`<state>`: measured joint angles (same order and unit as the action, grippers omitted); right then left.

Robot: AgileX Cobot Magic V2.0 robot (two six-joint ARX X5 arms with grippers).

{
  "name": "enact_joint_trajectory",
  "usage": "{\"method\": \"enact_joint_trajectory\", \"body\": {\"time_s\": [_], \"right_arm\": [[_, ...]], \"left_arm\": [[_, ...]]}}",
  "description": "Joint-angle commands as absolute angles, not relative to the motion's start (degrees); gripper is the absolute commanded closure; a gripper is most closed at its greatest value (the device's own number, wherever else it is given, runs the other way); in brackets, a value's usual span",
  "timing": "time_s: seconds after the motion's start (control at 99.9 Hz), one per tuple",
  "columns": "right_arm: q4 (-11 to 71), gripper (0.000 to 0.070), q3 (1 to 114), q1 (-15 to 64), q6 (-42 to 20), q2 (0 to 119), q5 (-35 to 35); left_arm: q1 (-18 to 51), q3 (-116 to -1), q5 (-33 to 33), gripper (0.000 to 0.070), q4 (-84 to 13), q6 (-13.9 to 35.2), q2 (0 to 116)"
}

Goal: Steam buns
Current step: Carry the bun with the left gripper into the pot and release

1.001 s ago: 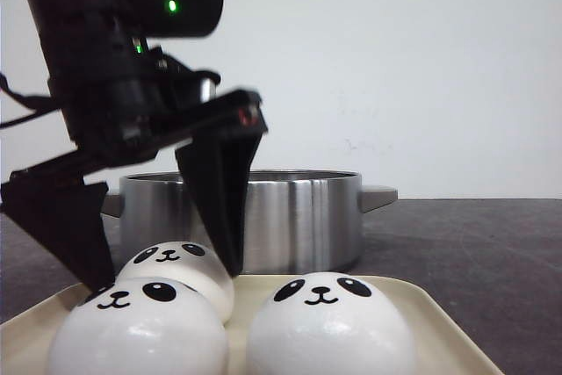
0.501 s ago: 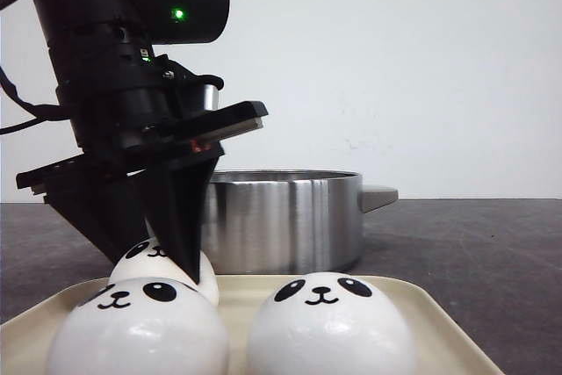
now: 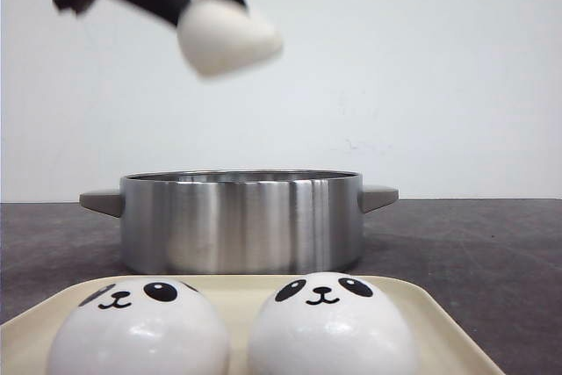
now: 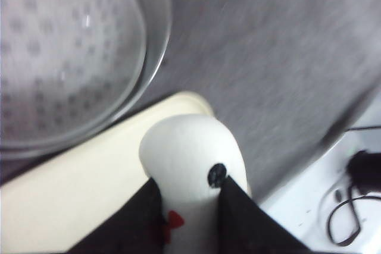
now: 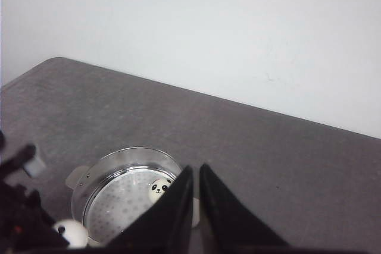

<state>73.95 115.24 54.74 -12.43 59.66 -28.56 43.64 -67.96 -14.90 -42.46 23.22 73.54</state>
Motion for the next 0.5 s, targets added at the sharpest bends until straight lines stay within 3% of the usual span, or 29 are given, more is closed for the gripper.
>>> {"method": "enact_joint_trajectory", "body": {"time_s": [0.0,0.31,0.491], "right_arm": [[73.3,0.0689,116.4,55.4,-13.4,60.2,-28.8],[73.3,0.0689,116.4,55.4,-14.3,60.6,-28.8],[73.3,0.0689,116.3,55.4,-14.3,60.6,-28.8]], "left_arm": [[43.1,-71.2,-14.8,0.069,-43.3,20.9,75.4],[36.1,-88.0,-9.1,0.069,-48.2,9.3,91.3],[31.4,-93.5,-7.3,0.069,-49.6,7.5,102.8]]}}
